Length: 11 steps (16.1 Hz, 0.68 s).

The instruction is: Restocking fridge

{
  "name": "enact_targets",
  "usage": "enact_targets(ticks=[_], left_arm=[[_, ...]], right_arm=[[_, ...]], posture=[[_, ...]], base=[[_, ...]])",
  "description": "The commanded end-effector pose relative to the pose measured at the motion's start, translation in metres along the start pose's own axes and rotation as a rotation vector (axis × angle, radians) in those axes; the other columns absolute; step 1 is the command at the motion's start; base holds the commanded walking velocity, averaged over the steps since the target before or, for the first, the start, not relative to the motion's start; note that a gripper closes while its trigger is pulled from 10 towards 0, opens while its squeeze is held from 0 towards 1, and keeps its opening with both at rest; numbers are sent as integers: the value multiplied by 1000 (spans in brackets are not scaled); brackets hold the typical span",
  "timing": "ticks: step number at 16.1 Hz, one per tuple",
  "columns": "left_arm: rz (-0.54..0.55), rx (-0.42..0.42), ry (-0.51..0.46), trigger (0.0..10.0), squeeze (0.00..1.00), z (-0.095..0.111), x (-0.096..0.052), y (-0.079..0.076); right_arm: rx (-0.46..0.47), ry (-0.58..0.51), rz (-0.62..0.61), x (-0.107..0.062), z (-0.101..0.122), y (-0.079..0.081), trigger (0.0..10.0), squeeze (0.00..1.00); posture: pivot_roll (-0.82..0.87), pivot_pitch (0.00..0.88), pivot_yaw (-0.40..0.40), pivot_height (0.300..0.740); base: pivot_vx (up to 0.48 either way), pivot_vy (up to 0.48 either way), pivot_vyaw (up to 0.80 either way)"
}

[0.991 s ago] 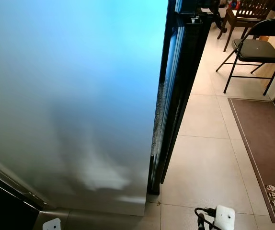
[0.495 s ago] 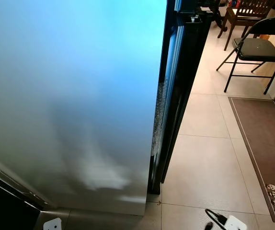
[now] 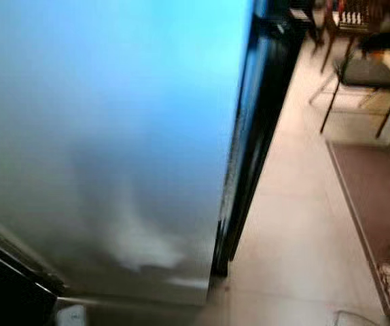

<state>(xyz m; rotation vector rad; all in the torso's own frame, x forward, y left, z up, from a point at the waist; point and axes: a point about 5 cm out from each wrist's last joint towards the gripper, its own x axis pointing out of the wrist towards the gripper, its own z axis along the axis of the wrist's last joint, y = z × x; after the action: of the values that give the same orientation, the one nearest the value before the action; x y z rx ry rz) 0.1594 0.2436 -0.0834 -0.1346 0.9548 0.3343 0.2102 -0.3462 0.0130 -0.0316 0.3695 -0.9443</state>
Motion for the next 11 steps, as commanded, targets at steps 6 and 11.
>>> enact_targets(ticks=[6, 11], left_arm=[[15, 15, 29, 10000, 0, -7, -1, 7], [14, 20, 30, 10000, 0, -7, -2, 7]], right_arm=[[-26, -374, 409, -35, 61, 61, 10000, 0], [60, -619, 598, -96, 115, 90, 10000, 0]], posture=[[-148, 35, 64, 740], [-149, 38, 62, 740]], base=[[0, 0, 0], [0, 0, 0]])
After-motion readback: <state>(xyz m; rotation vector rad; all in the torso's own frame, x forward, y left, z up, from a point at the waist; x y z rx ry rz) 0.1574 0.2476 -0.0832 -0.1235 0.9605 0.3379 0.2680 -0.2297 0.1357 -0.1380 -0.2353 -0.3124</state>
